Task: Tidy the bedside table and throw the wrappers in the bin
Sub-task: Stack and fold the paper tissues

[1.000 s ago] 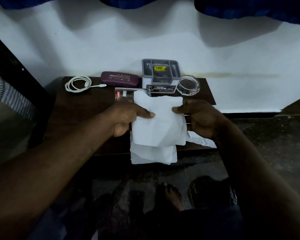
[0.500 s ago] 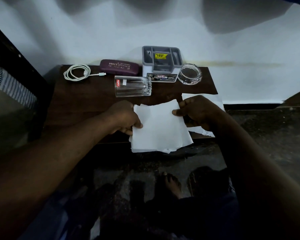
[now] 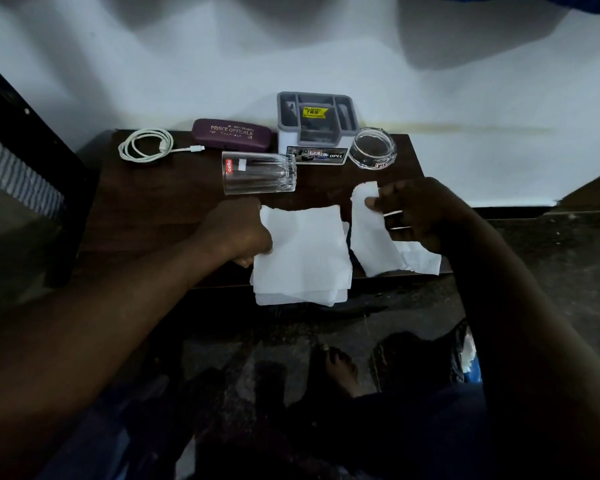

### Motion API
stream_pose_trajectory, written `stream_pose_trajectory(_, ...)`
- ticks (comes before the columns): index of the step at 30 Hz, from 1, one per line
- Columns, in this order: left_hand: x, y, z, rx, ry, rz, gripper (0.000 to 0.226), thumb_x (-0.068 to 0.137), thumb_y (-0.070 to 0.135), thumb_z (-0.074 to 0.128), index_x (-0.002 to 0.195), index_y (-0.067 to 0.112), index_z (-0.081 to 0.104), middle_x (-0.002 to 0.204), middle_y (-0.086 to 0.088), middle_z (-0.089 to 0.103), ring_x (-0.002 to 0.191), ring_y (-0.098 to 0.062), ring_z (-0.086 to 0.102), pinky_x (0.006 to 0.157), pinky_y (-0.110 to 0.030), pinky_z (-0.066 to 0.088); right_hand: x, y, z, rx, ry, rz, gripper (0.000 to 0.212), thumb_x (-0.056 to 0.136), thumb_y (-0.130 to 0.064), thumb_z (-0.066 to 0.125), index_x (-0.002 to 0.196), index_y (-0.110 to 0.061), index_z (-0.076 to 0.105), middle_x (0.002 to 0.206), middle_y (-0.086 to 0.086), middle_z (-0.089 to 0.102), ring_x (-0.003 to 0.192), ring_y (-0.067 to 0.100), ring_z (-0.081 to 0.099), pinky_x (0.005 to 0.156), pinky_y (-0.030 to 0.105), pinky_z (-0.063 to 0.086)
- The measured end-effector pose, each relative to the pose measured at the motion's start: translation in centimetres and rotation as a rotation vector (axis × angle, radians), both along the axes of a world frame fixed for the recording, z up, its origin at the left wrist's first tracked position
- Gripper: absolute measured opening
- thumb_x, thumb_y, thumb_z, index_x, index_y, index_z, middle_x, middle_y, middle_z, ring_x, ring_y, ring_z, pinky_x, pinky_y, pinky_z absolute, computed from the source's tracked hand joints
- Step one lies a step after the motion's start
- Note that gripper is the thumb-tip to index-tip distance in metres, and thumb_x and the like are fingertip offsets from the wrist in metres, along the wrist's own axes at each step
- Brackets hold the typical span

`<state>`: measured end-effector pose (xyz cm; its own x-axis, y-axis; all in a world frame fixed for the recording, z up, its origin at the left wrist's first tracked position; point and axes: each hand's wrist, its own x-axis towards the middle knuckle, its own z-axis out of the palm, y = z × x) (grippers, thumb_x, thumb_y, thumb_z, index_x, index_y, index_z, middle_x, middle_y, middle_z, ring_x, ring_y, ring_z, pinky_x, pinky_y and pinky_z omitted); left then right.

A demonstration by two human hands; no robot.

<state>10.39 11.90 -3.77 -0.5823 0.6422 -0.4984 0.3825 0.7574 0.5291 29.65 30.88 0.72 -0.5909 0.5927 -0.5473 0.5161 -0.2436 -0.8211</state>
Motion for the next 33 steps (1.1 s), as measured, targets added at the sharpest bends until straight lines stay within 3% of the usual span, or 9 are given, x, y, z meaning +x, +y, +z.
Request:
stream_pose_trajectory(4,0.3,-0.1,0.6,-0.032,0.497,-0.193,0.055,0.073,0.036,0.077,0.119,0.021,0.051,0.109,-0.005,0.069,0.096,-0.031,0.069,0.075,-0.036,0.055,-0.2,-0.5,1.1,-0.198,0.277,0.007,0.013,0.093,-0.014,0.065,0.106,-0.014,0.068,0.093,0.003,0.073,0.076,0.019,0.071,0.073,0.032,0.059)
stream_pose_trajectory(6,1.2,0.6,1.8,0.198,0.492,-0.15,0.037,0.082,0.032,0.073,0.112,0.02,0.056,0.105,-0.005,0.071,0.091,-0.029,0.069,0.072,-0.034,0.054,-0.6,-0.9,1.6,-0.334,0.397,0.032,0.018,0.09,-0.016,0.062,0.107,-0.015,0.069,0.095,0.002,0.075,0.081,0.018,0.073,0.077,0.033,0.061)
stream_pose_trajectory(8,1.8,1.7,2.8,0.508,0.017,0.127,0.009,0.092,0.018,0.063,0.1,0.016,0.067,0.097,-0.006,0.076,0.079,-0.024,0.07,0.062,-0.029,0.054,-1.0,-1.3,1.8,-0.426,0.487,0.061,0.024,0.091,-0.015,0.058,0.109,-0.015,0.073,0.102,0.003,0.078,0.091,0.019,0.076,0.087,0.037,0.062)
stream_pose_trajectory(10,2.4,2.1,3.7,0.59,-0.602,0.379,0.019,0.1,0.019,0.056,0.098,0.01,0.073,0.098,-0.01,0.076,0.086,-0.027,0.067,0.07,-0.032,0.054,-1.5,-1.7,1.6,-0.46,0.521,0.076,0.027,0.09,-0.014,0.057,0.11,-0.015,0.076,0.107,0.005,0.079,0.097,0.02,0.076,0.089,0.039,0.063)
stream_pose_trajectory(13,1.5,1.9,4.2,0.578,-0.946,0.417,0.041,0.105,0.042,0.05,0.079,0.018,0.071,0.082,-0.002,0.071,0.073,-0.023,0.065,0.071,-0.029,0.055,-2.4,-2.1,0.7,-0.34,0.408,0.046,0.034,0.089,-0.014,0.063,0.122,-0.007,0.071,0.108,0.006,0.078,0.091,0.018,0.077,0.077,0.034,0.064)
stream_pose_trajectory(21,0.0,1.8,3.7,0.636,-0.882,0.331,0.005,0.096,0.015,0.065,0.096,0.018,0.069,0.087,-0.001,0.073,0.074,-0.014,0.069,0.071,-0.029,0.06,-3.3,-2.1,-0.9,-0.19,0.239,-0.036,0.046,0.097,-0.013,0.066,0.14,0.003,0.059,0.133,0.016,0.07,0.092,0.02,0.074,0.079,0.033,0.063)
stream_pose_trajectory(27,0.0,1.9,3.1,0.638,-0.709,0.37,0.019,0.085,0.0,0.076,0.101,0.011,0.072,0.094,-0.008,0.075,0.078,-0.019,0.068,0.066,-0.028,0.061,-3.8,-2.6,-0.7,-0.169,0.241,-0.03,0.022,0.099,-0.014,0.065,0.12,-0.007,0.07,0.1,0.002,0.079,0.082,0.015,0.076,0.069,0.029,0.063)
stream_pose_trajectory(29,0.0,1.9,3.1,0.649,-0.643,0.381,0.023,0.084,0.001,0.077,0.106,0.007,0.073,0.098,-0.011,0.078,0.081,-0.019,0.07,0.066,-0.028,0.06,-3.9,-3.0,-0.8,-0.007,0.204,-0.061,0.005,0.096,-0.015,0.071,0.099,-0.011,0.07,0.081,-0.003,0.078,0.069,0.012,0.074,0.07,0.031,0.06)
stream_pose_trajectory(33,0.2,1.9,3.3,0.675,-0.562,0.406,0.025,0.084,0.0,0.078,0.108,0.001,0.073,0.101,-0.013,0.079,0.082,-0.02,0.073,0.072,-0.034,0.063,-4.1,-2.9,-1.2,0.48,0.111,-0.12,0.018,0.08,-0.033,0.083,0.078,-0.022,0.069,0.071,-0.003,0.075,0.062,0.013,0.068,0.066,0.034,0.058)
